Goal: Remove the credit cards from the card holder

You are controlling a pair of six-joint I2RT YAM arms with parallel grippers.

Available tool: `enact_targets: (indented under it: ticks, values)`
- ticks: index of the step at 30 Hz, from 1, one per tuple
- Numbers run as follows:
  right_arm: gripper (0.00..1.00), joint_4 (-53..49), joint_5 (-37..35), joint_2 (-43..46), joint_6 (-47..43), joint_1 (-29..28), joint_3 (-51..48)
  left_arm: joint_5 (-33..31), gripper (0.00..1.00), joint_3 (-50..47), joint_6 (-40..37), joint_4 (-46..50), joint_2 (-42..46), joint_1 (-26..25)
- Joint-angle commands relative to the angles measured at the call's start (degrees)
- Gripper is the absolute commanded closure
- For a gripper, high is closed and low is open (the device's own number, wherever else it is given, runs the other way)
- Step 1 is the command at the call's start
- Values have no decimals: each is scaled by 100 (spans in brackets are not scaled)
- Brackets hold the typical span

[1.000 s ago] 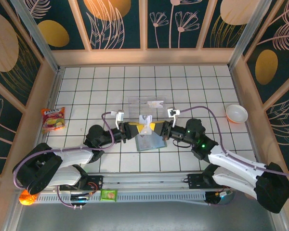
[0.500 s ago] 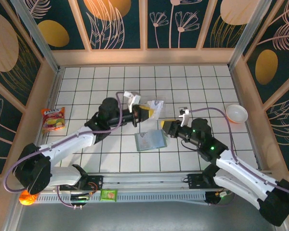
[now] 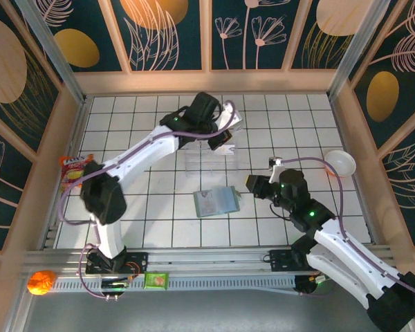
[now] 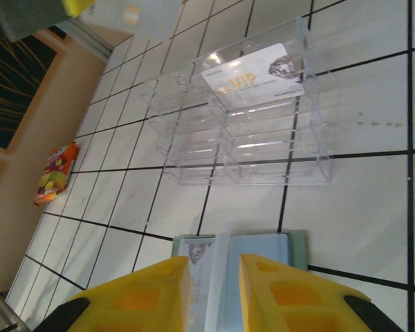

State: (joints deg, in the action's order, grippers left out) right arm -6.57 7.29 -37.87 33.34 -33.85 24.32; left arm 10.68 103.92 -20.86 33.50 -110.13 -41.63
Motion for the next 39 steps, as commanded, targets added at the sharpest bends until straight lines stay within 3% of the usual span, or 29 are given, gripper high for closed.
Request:
enact_targets:
  ticks: [1, 4, 11, 16, 26, 39]
  values:
    - [74, -111, -20, 100, 14, 153, 72, -689, 100, 695, -1025, 1433, -371, -18]
    - [74, -99, 83, 104, 59, 217, 12, -868, 100, 1164, -1268, 1851, -668, -23]
    - [74, -39, 316, -39, 58, 657, 12, -1147, 100, 758, -1669, 1835, -784, -164]
    - [75, 52, 491, -158, 91, 836, -15, -1152, 100, 819, -1551, 1775, -898, -249]
    - [75, 148, 639, -260, 155, 957, -111, -1148, 100, 130, -1839, 1035, -671, -298]
    - [75, 139, 729, -326, 170, 1006, -59, -1348, 100, 202, -1981, 702, -809, -302]
